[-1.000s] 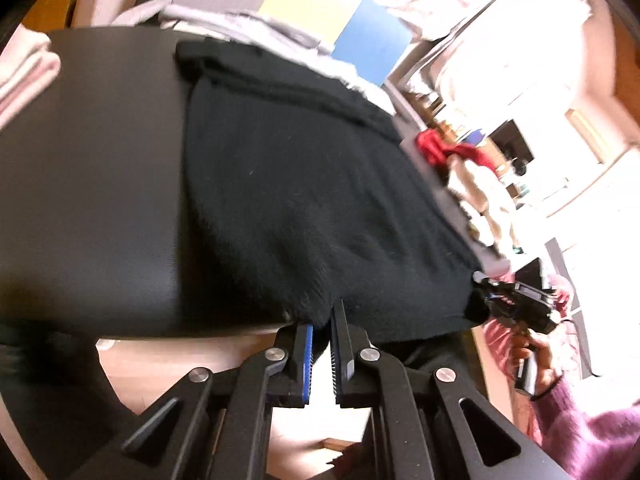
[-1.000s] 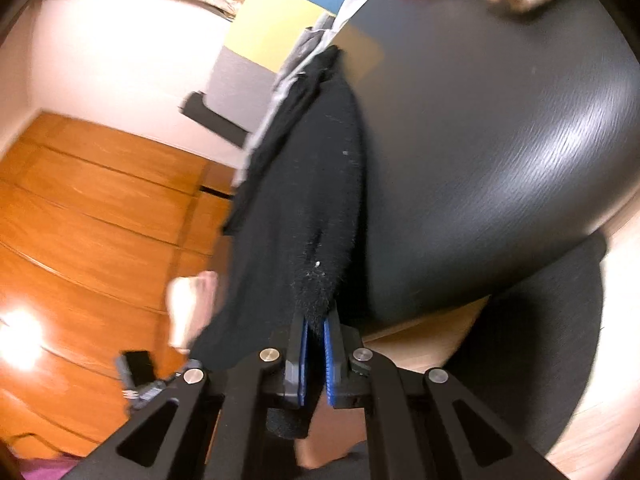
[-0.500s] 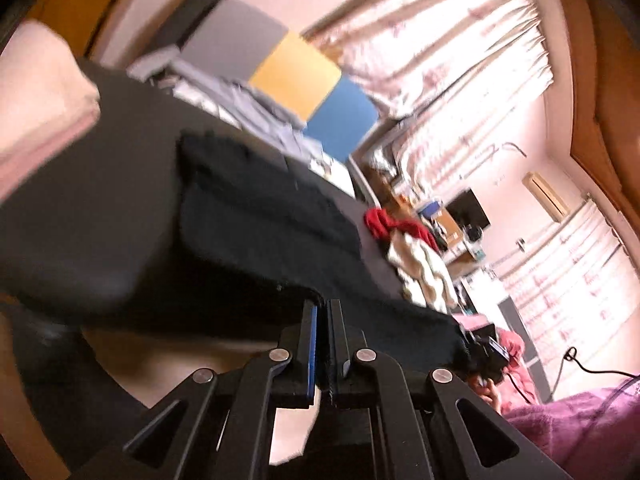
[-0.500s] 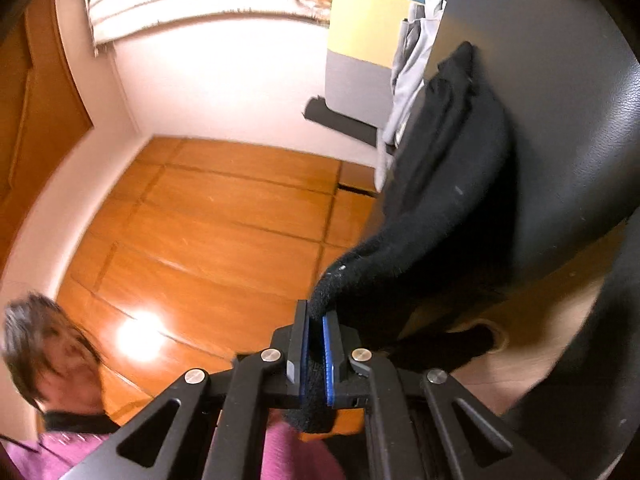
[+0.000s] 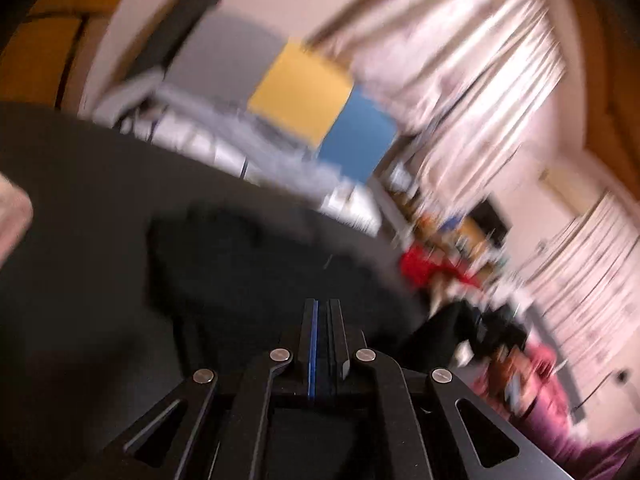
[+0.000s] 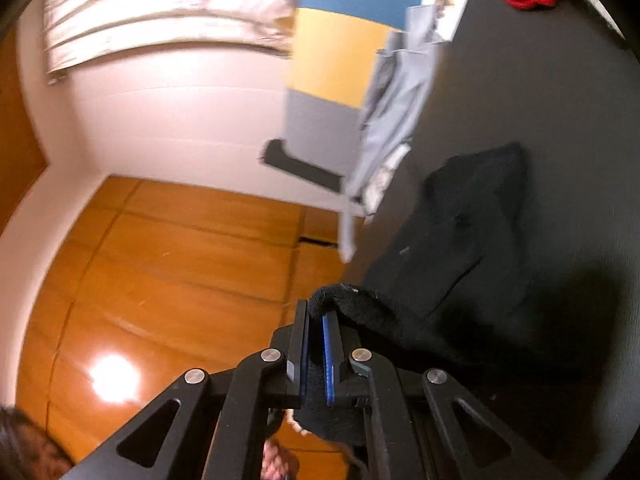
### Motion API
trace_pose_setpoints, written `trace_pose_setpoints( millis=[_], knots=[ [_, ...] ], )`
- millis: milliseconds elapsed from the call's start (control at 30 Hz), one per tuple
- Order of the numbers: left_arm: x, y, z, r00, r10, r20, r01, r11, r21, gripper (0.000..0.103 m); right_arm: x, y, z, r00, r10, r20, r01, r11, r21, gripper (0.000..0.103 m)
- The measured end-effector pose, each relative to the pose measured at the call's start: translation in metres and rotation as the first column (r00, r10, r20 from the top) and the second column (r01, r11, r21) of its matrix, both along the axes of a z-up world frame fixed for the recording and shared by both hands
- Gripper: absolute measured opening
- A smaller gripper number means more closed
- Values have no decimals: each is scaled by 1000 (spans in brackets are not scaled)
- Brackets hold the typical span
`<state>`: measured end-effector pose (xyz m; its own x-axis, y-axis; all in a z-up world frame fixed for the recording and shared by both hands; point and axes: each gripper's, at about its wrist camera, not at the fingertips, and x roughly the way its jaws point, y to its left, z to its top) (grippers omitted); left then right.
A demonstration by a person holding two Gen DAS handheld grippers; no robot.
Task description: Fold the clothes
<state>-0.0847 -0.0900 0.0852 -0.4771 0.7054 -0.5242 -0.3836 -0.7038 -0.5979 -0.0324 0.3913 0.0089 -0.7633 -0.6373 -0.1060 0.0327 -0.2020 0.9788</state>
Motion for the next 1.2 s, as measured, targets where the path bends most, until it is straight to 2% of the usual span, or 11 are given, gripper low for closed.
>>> trace_pose_setpoints(
  millis=[133, 267, 367, 433, 600, 833, 900, 1033, 1133, 1167, 1200],
  knots=[
    [20, 30, -60, 980, -85, 182, 109, 986, -127, 4, -32, 6, -36, 993, -33, 113, 39, 998, -57, 5],
    [71, 29, -88, 955, -165, 247, 210, 963, -167, 5, -41, 9, -53, 988, -38, 147, 47, 997, -61, 5],
    [106, 41, -93, 931, -279, 235, 328, 923, -203, 28, -37, 7, -62, 987, -32, 158, 46, 996, -83, 5],
    [119, 44, -97, 900, -348, 262, 395, 906, -152, 53, -32, 5, -64, 986, -37, 161, 53, 994, -97, 5],
    [113, 45, -118, 848, -381, 369, 371, 923, 100, 78, -23, 3, -60, 989, -53, 141, 71, 990, -126, 5],
    [114, 64, -175, 718, -384, 581, 271, 923, 275, 82, -19, -2, -43, 993, -51, 110, 63, 992, -106, 5],
    [115, 70, -179, 709, -389, 588, 276, 921, 275, 82, -19, -2, -42, 993, -49, 107, 61, 993, -104, 5],
    [103, 66, -172, 813, -247, 527, 154, 965, 214, 82, -18, -2, -46, 993, -46, 107, 58, 992, -114, 5],
    [96, 62, -172, 822, -200, 533, 71, 965, 252, 81, -11, 1, -48, 993, -43, 110, 56, 991, -120, 5],
    [95, 65, -174, 811, -208, 547, 74, 964, 257, 75, -10, 3, -49, 993, -44, 113, 57, 991, -120, 5],
    [96, 68, -175, 801, -221, 556, 91, 964, 251, 40, -10, 3, -50, 993, -43, 112, 57, 991, -124, 5]
  ],
)
